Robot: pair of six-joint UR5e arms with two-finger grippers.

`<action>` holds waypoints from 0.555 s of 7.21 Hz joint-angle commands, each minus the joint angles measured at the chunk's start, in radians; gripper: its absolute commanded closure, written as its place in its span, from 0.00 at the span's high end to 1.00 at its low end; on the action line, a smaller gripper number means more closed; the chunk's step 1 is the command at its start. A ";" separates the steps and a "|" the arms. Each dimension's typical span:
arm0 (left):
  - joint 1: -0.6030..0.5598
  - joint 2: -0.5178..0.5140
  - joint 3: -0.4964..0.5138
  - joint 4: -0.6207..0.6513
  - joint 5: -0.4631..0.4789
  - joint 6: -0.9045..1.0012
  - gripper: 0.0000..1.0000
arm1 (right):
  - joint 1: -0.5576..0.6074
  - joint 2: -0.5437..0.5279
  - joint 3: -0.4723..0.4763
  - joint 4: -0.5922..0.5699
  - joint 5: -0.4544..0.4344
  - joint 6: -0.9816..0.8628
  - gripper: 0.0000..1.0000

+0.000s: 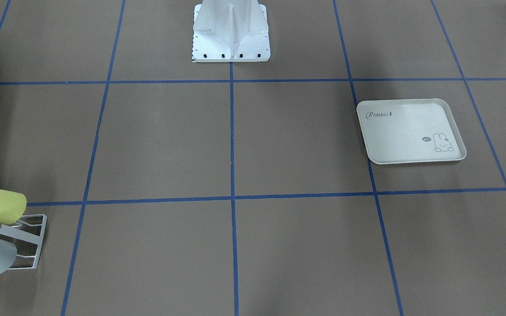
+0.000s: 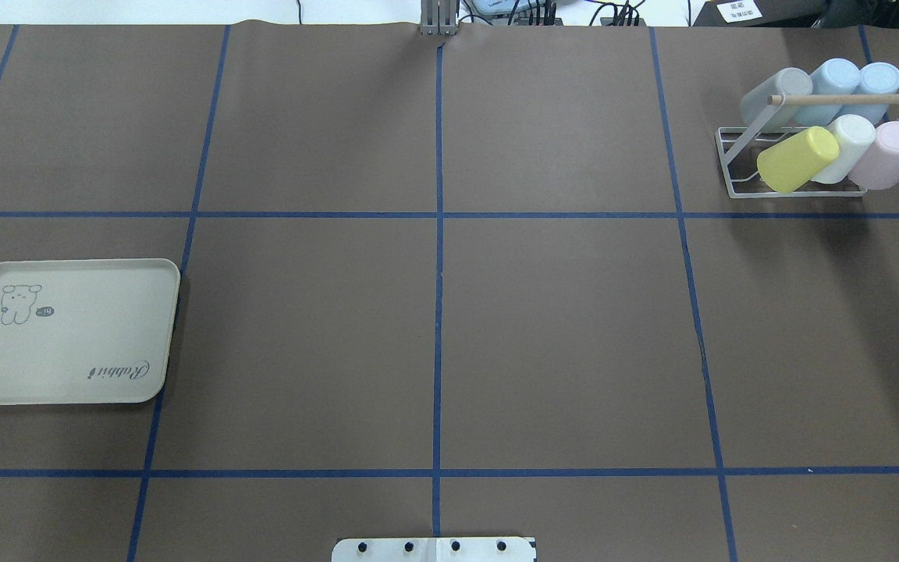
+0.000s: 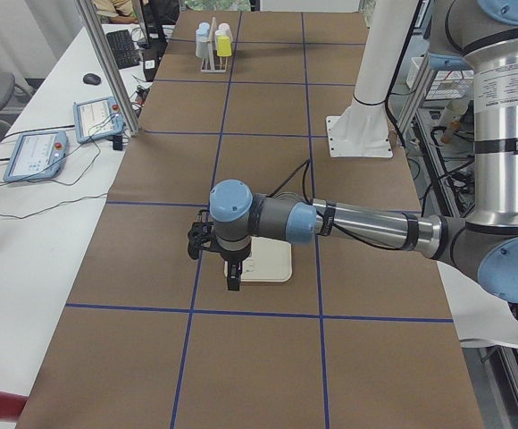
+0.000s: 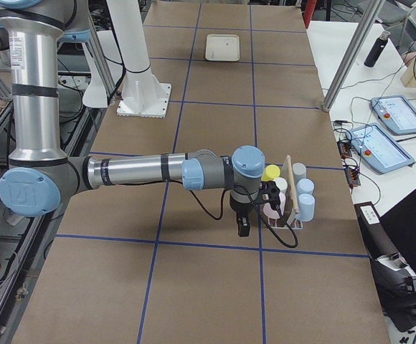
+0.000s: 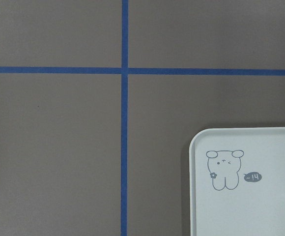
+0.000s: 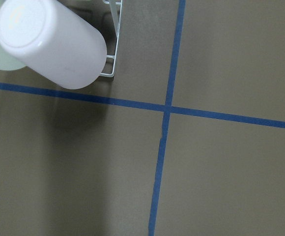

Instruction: Transfer IKEA cup to right arm and place on rack

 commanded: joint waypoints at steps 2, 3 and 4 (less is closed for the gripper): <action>-0.009 0.001 -0.013 0.003 -0.002 -0.002 1.00 | 0.000 0.013 -0.001 0.000 -0.004 0.000 0.99; -0.009 -0.002 -0.018 0.003 -0.002 -0.002 1.00 | 0.000 0.021 0.000 0.000 0.000 0.000 0.99; -0.010 0.000 -0.026 0.005 -0.002 -0.002 1.00 | 0.000 0.021 0.002 0.000 0.005 0.000 0.99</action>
